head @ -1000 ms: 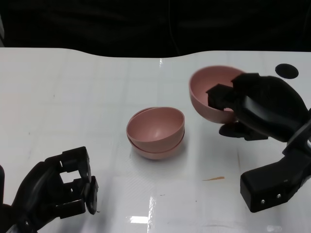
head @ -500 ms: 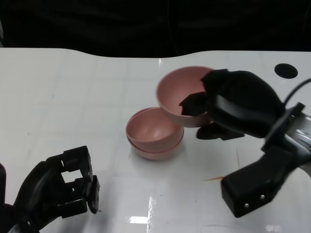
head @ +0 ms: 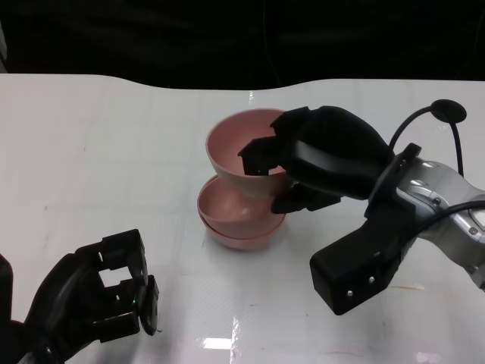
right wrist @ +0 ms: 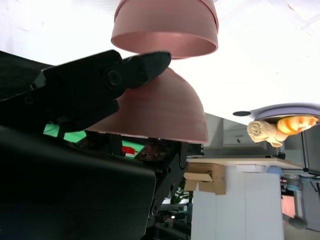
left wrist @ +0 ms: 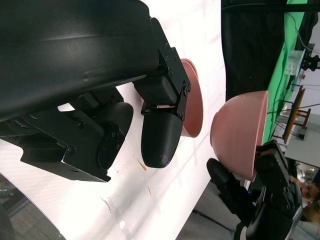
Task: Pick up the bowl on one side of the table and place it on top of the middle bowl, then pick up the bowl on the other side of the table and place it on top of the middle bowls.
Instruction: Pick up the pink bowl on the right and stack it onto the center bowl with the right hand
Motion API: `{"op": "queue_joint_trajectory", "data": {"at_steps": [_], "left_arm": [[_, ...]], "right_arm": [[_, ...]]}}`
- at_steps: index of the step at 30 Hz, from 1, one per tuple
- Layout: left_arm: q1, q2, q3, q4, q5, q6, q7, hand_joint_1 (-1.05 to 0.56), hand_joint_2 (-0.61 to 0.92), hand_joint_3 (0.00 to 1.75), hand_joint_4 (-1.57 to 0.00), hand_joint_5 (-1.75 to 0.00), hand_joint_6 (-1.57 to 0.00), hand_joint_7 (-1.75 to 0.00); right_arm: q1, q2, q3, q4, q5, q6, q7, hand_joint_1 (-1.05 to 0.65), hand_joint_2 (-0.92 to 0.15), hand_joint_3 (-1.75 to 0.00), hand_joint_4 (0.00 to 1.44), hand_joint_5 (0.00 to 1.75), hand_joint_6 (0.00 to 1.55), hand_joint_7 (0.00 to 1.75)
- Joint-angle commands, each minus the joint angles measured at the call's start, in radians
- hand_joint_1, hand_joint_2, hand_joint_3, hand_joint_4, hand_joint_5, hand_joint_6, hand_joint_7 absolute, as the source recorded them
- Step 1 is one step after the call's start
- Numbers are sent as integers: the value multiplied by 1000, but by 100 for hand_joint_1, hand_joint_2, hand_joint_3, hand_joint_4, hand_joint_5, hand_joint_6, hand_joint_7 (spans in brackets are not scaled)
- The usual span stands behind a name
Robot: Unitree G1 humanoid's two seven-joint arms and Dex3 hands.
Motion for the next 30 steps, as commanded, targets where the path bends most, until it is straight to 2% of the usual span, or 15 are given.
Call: {"op": "queue_joint_trajectory", "data": {"at_steps": [1, 17, 20, 24, 25, 26, 29, 30], "left_arm": [[12, 1, 4, -13, 1, -4, 12, 31, 84, 134, -102, -175, -89, -175], [22, 6, 3, -19, 4, -15, 6, 31, 80, 137, -105, -175, -91, -175], [26, 8, 0, -29, 11, -13, 12, 31, 80, 136, -104, -175, -90, -175], [28, 6, 0, -34, 10, -13, 12, 30, 80, 134, -104, -175, -90, -175], [28, 5, 1, -33, 9, -14, 11, 30, 81, 134, -104, -175, -90, -175], [28, 5, 0, -34, 9, -14, 11, 30, 81, 133, -104, -175, -90, -175], [28, 6, -2, -37, 16, -20, 13, 30, 81, 132, -105, -175, -90, -175], [28, 5, -2, -37, 17, -22, 12, 30, 81, 132, -105, -175, -90, -175]], "right_arm": [[-36, 13, 16, 52, -21, -10, -42, -25, -89, -24, 89, 175, 65, 175], [-95, 77, 96, 313, -77, -60, -225, -25, -90, -24, 88, 175, 60, 174], [-101, 89, 114, 350, -83, -60, -241, -25, -90, -19, 90, 175, 67, 153], [-108, 103, 127, 392, -83, -66, -257, -26, -92, -16, 90, 175, 68, 147], [-110, 107, 130, 402, -82, -69, -261, -26, -92, -15, 90, 175, 72, 134], [-111, 110, 134, 411, -83, -70, -267, -26, -92, -15, 91, 175, 79, 113], [-116, 118, 142, 431, -86, -72, -277, -28, -92, -18, 90, 175, 88, 85], [-117, 120, 144, 436, -86, -73, -278, -29, -92, -20, 90, 175, 89, 80]]}}
